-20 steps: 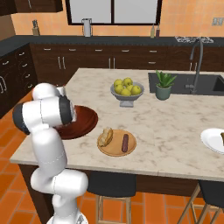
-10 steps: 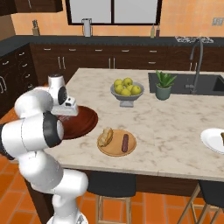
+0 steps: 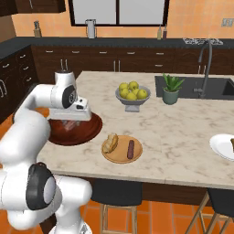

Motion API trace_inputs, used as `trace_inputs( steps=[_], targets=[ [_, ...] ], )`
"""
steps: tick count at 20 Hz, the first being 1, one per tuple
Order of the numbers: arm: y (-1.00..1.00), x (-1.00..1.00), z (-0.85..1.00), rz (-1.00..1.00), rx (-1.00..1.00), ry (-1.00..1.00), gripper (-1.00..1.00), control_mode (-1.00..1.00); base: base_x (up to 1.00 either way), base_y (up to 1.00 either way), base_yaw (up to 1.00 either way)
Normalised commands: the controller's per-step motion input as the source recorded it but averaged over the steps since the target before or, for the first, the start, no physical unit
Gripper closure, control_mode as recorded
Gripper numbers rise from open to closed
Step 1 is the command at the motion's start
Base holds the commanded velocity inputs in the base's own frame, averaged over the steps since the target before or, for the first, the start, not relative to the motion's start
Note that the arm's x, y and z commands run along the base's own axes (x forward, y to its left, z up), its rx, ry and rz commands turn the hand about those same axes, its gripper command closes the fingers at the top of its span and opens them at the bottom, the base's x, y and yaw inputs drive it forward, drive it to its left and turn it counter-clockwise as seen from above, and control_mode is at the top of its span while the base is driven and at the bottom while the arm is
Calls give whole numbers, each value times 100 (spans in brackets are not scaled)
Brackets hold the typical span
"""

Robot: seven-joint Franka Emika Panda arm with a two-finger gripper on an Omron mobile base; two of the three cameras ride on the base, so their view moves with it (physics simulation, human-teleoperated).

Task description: Place one bun and one sausage from the bowl on each plate.

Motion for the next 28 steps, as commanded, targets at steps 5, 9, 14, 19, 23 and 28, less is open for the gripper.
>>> trace_inputs(
  steps=[5, 9, 14, 19, 23, 28],
  targets=[
    [-21, -86, 45, 0, 0, 0, 100, -100, 0, 0, 0],
    [3, -13, 2, 0, 0, 0, 100, -100, 0, 0, 0],
    [0, 0, 0, 0, 0, 0, 100, 100, -43, -53, -1],
    [0, 0, 0, 0, 0, 0, 100, 100, -31, -100, 0],
    [0, 0, 0, 0, 0, 0, 100, 100, 0, -100, 0],
    [0, 0, 0, 0, 0, 0, 100, 100, 0, -100, 0]
  ],
)
